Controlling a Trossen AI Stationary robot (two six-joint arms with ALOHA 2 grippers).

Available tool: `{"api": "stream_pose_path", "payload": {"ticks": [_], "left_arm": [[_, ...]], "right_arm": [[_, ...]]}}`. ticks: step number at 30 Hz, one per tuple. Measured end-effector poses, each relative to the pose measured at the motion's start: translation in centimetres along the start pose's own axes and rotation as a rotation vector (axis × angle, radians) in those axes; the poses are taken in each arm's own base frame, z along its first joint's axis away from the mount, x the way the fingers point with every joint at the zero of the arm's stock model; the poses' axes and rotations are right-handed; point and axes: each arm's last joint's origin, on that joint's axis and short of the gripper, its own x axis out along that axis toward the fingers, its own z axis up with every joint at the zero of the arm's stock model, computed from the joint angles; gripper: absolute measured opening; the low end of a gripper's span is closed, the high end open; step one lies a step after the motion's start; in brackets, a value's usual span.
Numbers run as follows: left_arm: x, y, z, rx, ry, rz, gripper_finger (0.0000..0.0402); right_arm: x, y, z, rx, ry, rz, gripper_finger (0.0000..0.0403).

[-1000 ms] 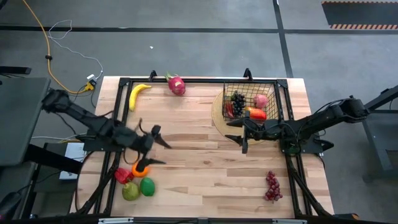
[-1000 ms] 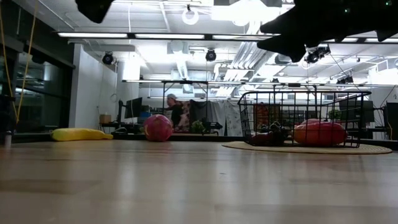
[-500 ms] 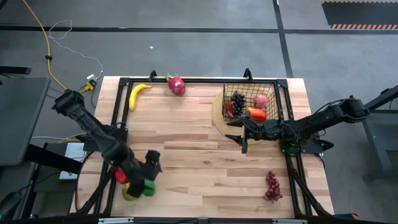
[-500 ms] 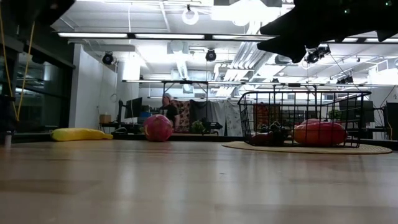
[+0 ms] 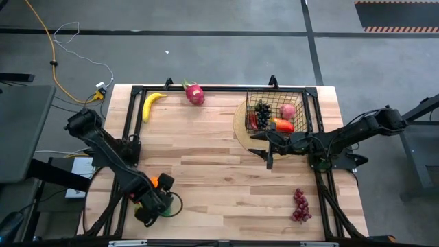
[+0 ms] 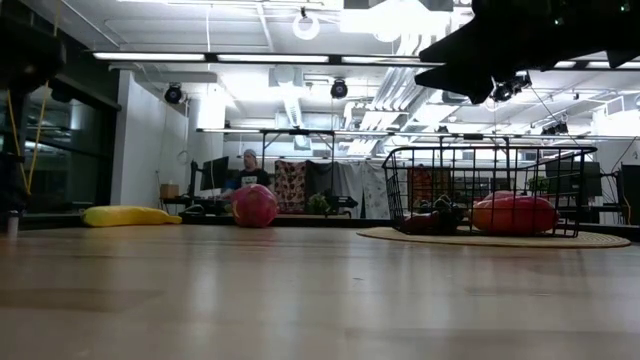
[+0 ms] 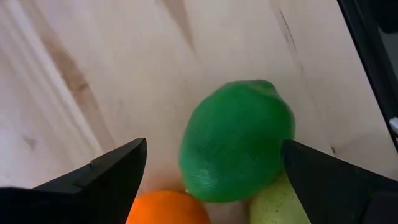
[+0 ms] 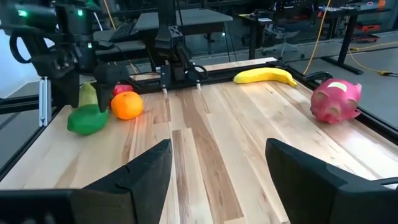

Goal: Build produce basket
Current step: Put the lime into the wire basket

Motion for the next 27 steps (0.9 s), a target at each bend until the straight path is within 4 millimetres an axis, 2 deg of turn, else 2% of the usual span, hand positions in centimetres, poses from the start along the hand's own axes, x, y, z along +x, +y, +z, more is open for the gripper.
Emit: {"api": "stream_pose_path", "payload": {"ticks": [6,16,22,27], "left_arm": [[1.5,-0.4,0.5,0.079,0.016,-0.027,0.0361],[4.6,-0.2,0.2,0.126,0.156,-0.03,0.0361],[4.9,0.4,0.4,0.103,0.164,-0.016,0.0354],[4.4,1.1,0.7,0.087,0.145,-0.017,0.0307]], "right_arm": [[0.0,0.0,-0.2,-0.005,0.019,-0.003,0.025],[0.0,-0.1,-0.4,-0.006,0.04,-0.013,0.025],[0.0,-0.1,-0.4,-0.007,0.04,-0.013,0.025],[0.0,-0.1,-0.4,-0.006,0.041,-0.013,0.025]]}}
